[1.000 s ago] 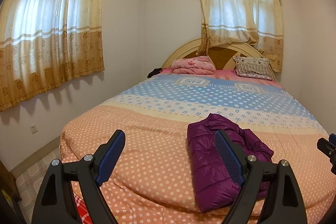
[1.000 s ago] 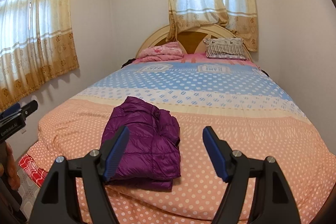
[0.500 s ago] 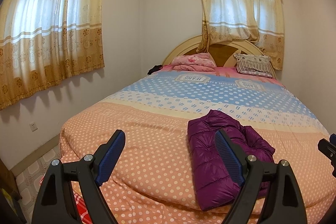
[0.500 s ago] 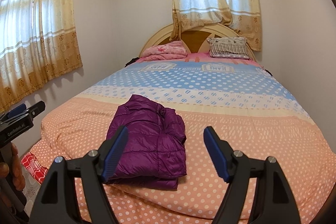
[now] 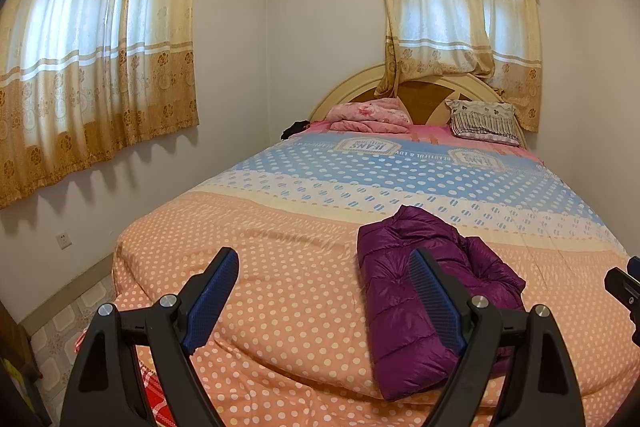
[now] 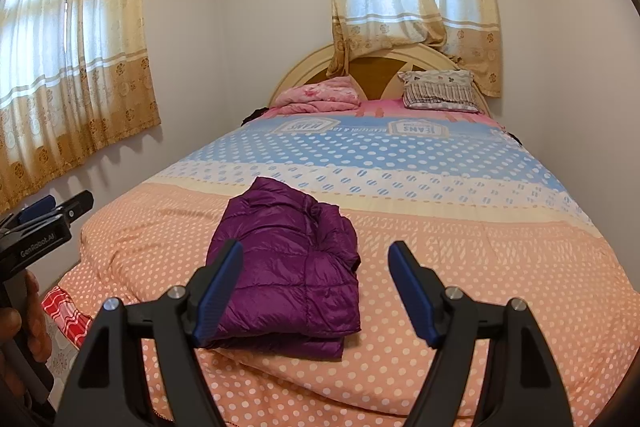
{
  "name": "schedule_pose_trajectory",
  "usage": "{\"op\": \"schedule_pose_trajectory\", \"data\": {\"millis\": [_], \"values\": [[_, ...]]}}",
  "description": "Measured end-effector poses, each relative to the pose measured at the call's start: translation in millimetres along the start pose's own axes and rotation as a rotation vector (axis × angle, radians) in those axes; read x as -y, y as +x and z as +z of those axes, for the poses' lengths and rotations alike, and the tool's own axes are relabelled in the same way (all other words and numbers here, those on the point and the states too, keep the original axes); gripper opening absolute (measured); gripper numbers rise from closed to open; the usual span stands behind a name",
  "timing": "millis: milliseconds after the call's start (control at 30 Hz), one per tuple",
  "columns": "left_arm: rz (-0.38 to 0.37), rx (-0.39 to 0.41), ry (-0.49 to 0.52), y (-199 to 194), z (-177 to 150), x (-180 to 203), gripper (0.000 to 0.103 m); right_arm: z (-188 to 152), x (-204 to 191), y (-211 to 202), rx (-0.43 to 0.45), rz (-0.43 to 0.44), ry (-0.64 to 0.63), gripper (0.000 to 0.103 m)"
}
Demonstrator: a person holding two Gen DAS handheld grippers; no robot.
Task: Fold large clothes
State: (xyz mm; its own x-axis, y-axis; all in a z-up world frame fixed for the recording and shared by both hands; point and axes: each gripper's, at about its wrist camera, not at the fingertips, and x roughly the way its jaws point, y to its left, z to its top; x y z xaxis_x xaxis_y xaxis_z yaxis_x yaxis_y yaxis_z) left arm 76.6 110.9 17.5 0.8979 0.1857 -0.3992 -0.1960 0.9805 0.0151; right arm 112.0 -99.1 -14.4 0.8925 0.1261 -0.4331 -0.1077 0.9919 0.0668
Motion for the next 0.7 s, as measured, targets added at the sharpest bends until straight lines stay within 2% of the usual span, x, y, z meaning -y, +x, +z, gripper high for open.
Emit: {"op": "schedule_pose_trajectory", "data": {"millis": [500, 700], "values": [[0.004, -0.03, -0.001, 10, -6, 0, 0.087, -1, -4, 3, -0.008, 0.004, -0.003, 0.078], [-0.026, -0.059, 0.012, 14, -7, 3, 0.087, -1, -5, 3, -0.009, 0.004, -0.003, 0.078]]}}
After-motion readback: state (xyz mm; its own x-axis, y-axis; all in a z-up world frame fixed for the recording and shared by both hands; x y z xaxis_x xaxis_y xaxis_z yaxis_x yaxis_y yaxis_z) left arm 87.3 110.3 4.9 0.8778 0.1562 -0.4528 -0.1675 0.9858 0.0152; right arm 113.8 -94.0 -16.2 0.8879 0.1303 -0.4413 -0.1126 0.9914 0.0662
